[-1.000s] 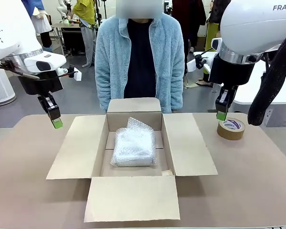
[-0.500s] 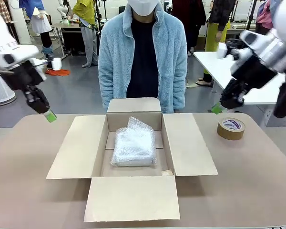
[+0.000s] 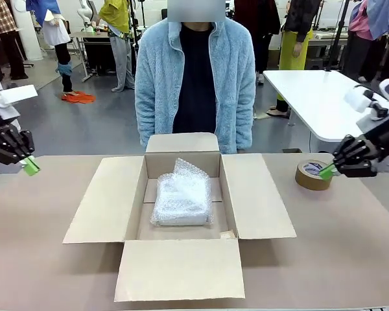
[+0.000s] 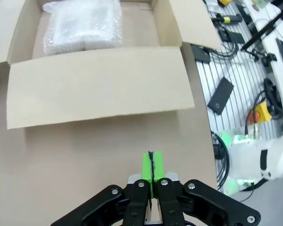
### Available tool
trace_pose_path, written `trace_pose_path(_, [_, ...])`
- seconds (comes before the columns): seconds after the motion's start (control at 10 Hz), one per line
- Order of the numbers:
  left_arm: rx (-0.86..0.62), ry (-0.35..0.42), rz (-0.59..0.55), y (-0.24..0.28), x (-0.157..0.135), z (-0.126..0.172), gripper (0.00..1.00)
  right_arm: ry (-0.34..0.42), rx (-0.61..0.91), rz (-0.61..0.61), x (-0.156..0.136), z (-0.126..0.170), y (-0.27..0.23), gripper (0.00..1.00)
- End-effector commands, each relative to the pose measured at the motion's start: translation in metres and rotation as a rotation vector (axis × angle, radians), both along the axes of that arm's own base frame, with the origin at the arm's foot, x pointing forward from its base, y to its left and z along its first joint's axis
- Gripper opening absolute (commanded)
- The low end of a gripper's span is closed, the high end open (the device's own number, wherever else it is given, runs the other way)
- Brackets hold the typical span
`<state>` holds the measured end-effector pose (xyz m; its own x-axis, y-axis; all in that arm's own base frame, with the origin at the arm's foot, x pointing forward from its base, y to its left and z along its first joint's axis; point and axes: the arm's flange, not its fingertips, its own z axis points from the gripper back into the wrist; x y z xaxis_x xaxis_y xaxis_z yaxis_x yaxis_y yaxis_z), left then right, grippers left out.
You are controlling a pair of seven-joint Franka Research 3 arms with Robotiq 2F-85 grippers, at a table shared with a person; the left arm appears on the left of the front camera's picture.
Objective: Wrap the clocks to prevent damage.
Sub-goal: Once the human has placed the objects inside and stepped back, release both hands from the side flaps of the Package Box.
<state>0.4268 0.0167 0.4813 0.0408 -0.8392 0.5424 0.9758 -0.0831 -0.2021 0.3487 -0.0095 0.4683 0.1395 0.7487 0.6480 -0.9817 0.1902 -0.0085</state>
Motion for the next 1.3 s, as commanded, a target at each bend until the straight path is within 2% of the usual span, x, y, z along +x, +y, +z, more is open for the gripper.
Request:
trace_pose_path(0.0, [0.000, -0.075, 0.005, 0.011, -0.002, 0.008, 0.00, -0.021, 0.019, -0.033, -0.004, 0.002, -0.018, 0.01])
trace_pose_path(0.1, [0.000, 0.000, 0.000, 0.000, 0.000, 0.000, 0.00, 0.000, 0.000, 0.000, 0.000, 0.000, 0.000, 0.01])
trace_pose_path(0.4, [0.000, 0.000, 0.000, 0.000, 0.000, 0.000, 0.00, -0.002, -0.016, -0.019, -0.003, 0.001, -0.011, 0.01])
trace_pose_path(0.5, [0.005, -0.016, -0.014, 0.003, 0.000, -0.001, 0.00, -0.025, 0.008, -0.005, 0.006, 0.001, -0.011, 0.01])
trace_pose_path(0.7, [-0.143, -0.009, 0.060, 0.045, -0.006, -0.018, 0.00, -0.065, 0.109, 0.047, 0.007, -0.018, -0.037, 0.01])
trace_pose_path(0.9, [-0.273, -0.049, 0.094, 0.083, -0.019, -0.041, 0.00, -0.099, 0.257, 0.070, 0.010, -0.045, -0.079, 0.01])
trace_pose_path(1.2, [-0.416, -0.098, 0.153, 0.104, -0.022, -0.071, 0.00, -0.130, 0.347, 0.097, 0.010, -0.064, -0.097, 0.01])
